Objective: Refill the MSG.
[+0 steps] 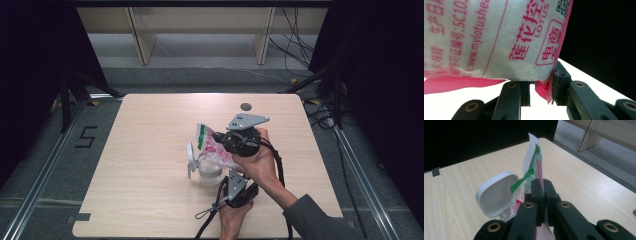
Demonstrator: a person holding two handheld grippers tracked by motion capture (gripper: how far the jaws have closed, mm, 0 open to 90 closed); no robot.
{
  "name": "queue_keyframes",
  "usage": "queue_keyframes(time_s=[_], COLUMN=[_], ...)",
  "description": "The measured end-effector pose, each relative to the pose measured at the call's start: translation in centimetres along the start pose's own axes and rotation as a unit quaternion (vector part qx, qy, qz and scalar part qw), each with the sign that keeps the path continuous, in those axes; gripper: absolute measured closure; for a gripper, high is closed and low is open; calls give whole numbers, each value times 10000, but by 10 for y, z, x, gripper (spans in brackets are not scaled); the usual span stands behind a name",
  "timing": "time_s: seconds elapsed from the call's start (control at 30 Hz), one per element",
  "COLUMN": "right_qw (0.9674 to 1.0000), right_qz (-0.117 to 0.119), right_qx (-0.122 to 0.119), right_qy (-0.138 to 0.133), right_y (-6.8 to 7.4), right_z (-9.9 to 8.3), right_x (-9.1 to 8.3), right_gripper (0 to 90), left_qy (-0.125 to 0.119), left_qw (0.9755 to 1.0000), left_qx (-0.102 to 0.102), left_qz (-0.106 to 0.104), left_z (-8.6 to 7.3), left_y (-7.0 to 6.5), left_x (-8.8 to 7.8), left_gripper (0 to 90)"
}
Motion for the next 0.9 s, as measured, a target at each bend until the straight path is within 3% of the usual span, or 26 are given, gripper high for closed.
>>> queue_keyframes(time_s=[0.23,0.33,0.5,0.63,0.73,0.9], right_qw=[10000,10000,10000,10000,9999,9999], right_qz=[-57,27,-51,-15,-85,-13], right_qx=[76,50,-62,45,-74,-136], right_qy=[-23,47,1,9,27,21], right_y=[1,2,2,4,6,4], right_z=[0,0,0,1,0,1], right_x=[1,0,3,1,3,2], right_gripper=[900,900,900,900,900,900], left_qy=[51,-1,-9,1,1,4], left_qw=[10000,10000,10000,10000,10000,10000], left_qx=[-24,-7,-14,-9,-27,-31], left_qz=[22,29,25,30,14,19], left_z=[0,1,1,1,1,1], left_y=[0,1,1,2,1,0], left_x=[-1,-1,-1,-1,-1,-2], left_gripper=[718,718,717,718,718,718])
Point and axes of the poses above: each handheld gripper's, and its own axes: x roughly forward along the jaws, z roughly out of its top, y roughly to its left, the point moved 4 cm from there along x, roughly forward along the jaws, and after that the axes turned 6 degrees about x, right-handed, at the moved point
